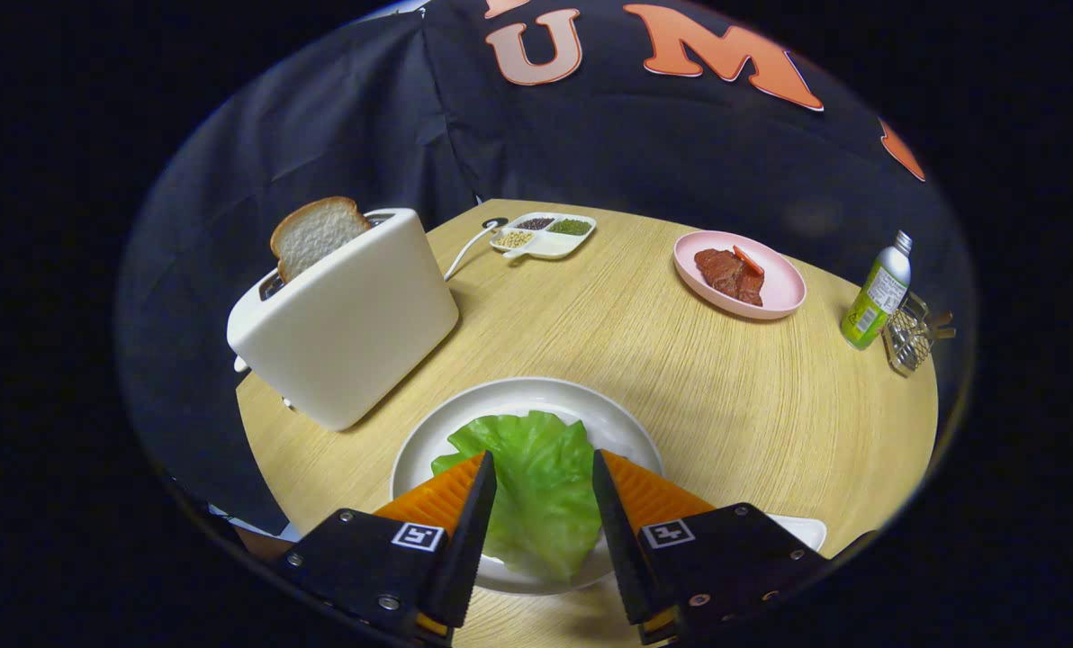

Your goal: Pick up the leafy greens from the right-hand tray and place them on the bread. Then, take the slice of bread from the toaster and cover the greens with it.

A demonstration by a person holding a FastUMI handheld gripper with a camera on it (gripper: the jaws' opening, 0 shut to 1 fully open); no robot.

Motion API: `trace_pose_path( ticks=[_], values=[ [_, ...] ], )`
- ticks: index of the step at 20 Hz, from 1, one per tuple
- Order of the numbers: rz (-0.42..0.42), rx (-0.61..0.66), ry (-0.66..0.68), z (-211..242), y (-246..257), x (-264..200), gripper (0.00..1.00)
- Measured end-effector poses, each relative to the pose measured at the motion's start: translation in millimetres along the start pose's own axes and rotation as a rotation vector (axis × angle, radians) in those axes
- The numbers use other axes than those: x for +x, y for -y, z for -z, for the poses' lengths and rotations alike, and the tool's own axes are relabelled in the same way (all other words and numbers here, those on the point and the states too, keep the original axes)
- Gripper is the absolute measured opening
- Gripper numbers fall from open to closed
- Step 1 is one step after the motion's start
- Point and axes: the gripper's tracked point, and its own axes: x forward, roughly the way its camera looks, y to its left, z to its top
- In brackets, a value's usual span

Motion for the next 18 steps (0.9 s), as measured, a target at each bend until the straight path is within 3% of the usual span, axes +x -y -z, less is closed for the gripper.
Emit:
trace_pose_path(
  ticks=[7,14,18],
  values=[
    [-0.013,-0.012,0.077,-66,-40,-22,0.86],
    [-0.076,0.005,0.081,-133,-106,-32,0.91],
    [-0.119,-0.003,0.039,-149,-146,-27,0.91]
  ],
)
